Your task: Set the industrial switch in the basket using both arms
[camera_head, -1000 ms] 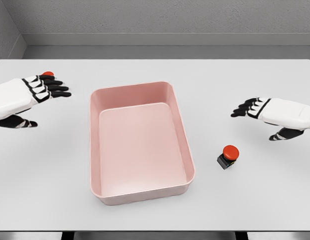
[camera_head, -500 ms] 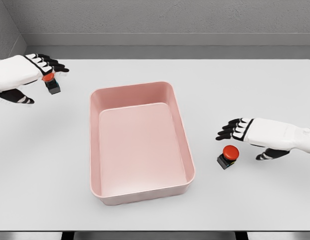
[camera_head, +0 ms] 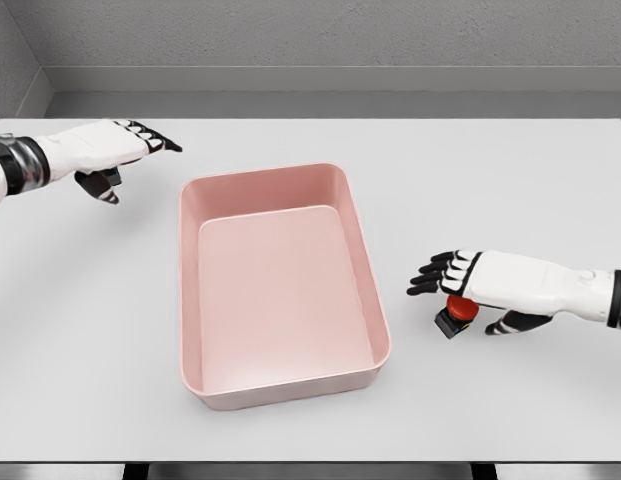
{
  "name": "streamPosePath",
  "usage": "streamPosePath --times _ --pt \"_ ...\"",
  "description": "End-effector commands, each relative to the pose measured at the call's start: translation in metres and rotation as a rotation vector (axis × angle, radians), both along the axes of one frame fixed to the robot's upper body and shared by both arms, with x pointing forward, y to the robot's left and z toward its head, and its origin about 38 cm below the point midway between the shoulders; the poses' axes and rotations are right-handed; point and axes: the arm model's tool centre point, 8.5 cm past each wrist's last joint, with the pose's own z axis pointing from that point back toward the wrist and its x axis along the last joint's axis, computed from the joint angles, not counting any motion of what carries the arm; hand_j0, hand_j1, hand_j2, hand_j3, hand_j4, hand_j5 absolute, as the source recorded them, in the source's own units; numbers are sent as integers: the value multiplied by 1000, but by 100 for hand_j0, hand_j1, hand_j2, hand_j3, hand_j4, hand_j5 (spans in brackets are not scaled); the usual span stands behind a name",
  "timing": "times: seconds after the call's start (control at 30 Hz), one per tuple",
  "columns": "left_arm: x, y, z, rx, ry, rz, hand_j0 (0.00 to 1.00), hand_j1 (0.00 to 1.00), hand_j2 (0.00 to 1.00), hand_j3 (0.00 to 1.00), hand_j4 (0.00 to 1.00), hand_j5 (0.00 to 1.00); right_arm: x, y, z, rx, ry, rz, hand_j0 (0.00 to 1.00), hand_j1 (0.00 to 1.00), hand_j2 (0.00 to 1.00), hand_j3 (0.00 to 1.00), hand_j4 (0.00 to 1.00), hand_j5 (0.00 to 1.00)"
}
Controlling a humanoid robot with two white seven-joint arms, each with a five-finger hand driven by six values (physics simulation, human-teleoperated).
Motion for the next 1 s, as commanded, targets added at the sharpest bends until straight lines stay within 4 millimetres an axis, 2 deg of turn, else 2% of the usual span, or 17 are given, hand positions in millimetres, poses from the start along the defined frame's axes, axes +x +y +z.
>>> streamPosePath --times 0.0,0.13,0.23,0.27,0.33,0.47,0.63,0.73,0.83,0.97 --pt "1 2 -7 12 16 22 100 100 100 100 100 100 0 1 0 12 2 -1 100 100 100 100 100 100" --pt "7 16 -6 31 14 61 100 100 100 100 100 100 -2 2 -3 9 12 -1 100 100 100 100 100 100" --pt "10 9 -12 37 17 55 100 100 100 100 100 100 -3 0 -5 -2 20 0 100 100 100 100 100 100" --pt "14 20 -15 43 29 91 100 100 100 100 100 100 -3 0 -5 -4 21 0 97 97 97 97 97 97" --pt "20 23 -10 42 22 109 100 100 100 100 100 100 -3 0 -5 -8 20 1 88 88 88 88 88 88" --pt "25 35 -12 55 26 147 100 100 100 100 100 100 -4 -2 -6 -23 28 4 83 83 83 83 83 83" --pt "29 39 -12 71 19 165 100 100 100 100 100 100 -4 -2 -7 -36 22 5 77 77 77 77 77 77" --pt "33 32 -21 83 28 166 100 100 100 100 100 100 -4 -4 -7 -41 22 2 77 77 77 77 77 77" --pt "34 34 -21 93 9 175 98 98 98 98 98 98 -4 -5 -9 -56 18 2 76 76 76 76 76 76" --pt "36 36 -25 98 17 190 95 95 95 95 95 95 -4 -5 -8 -55 17 2 70 70 70 70 70 70"
